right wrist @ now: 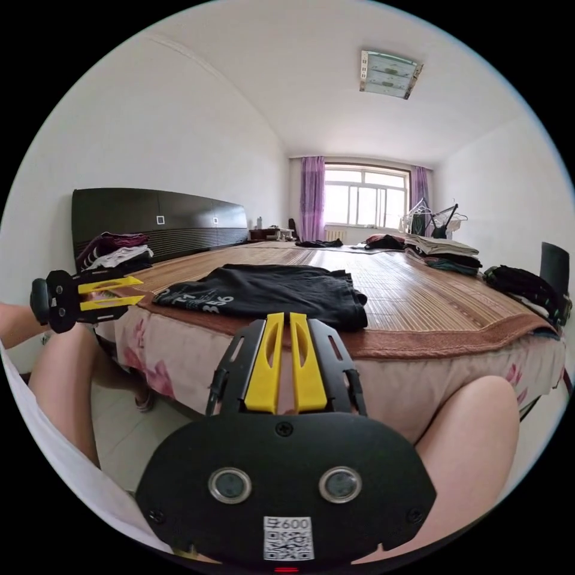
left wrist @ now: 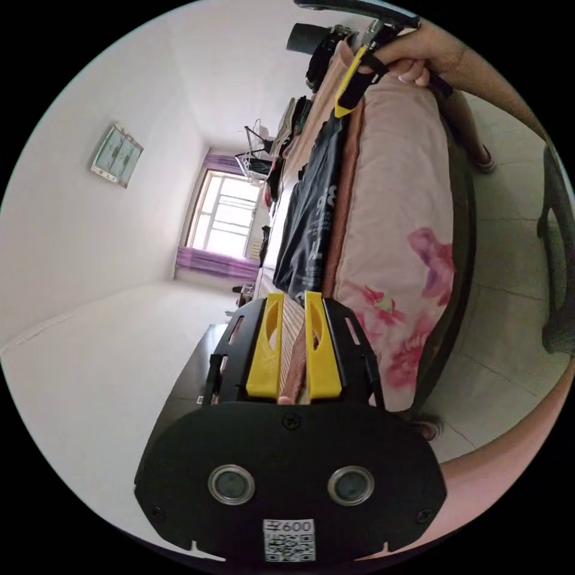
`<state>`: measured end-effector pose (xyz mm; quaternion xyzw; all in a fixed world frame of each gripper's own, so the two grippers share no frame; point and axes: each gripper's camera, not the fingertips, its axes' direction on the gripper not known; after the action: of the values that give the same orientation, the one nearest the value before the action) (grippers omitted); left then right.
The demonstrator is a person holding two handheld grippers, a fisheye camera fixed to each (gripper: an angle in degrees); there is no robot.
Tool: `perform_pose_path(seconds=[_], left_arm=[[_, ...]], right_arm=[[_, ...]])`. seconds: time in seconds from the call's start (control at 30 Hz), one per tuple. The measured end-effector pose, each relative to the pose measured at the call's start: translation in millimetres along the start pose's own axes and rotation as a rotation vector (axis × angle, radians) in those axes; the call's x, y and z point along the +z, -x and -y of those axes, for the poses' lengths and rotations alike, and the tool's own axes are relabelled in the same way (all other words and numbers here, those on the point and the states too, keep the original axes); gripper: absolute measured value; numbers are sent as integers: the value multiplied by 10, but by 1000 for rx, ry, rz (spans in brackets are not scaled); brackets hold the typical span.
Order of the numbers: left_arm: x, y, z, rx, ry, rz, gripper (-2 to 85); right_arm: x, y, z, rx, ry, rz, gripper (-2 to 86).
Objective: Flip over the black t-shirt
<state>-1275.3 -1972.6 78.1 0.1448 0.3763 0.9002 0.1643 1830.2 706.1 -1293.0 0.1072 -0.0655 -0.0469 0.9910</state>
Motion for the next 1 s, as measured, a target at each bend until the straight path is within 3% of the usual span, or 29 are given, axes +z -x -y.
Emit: perform_pose_path(seconds=[0.23,0.5,0.87,1.0], left_arm=[[404,104,67,186,35,-160,77],[453,-71,81,374,-18,-89,32],[389,-82,35,333,42,-55,9],[422,-17,4,335,33,-94,12]], right_arm=[[8,-75,-53,15,11,88,-5],[31,-26,-152,-44,14,118,15],[519,1178,23,-588,51,242,82],[644,1352,72,-614,58,267,90]])
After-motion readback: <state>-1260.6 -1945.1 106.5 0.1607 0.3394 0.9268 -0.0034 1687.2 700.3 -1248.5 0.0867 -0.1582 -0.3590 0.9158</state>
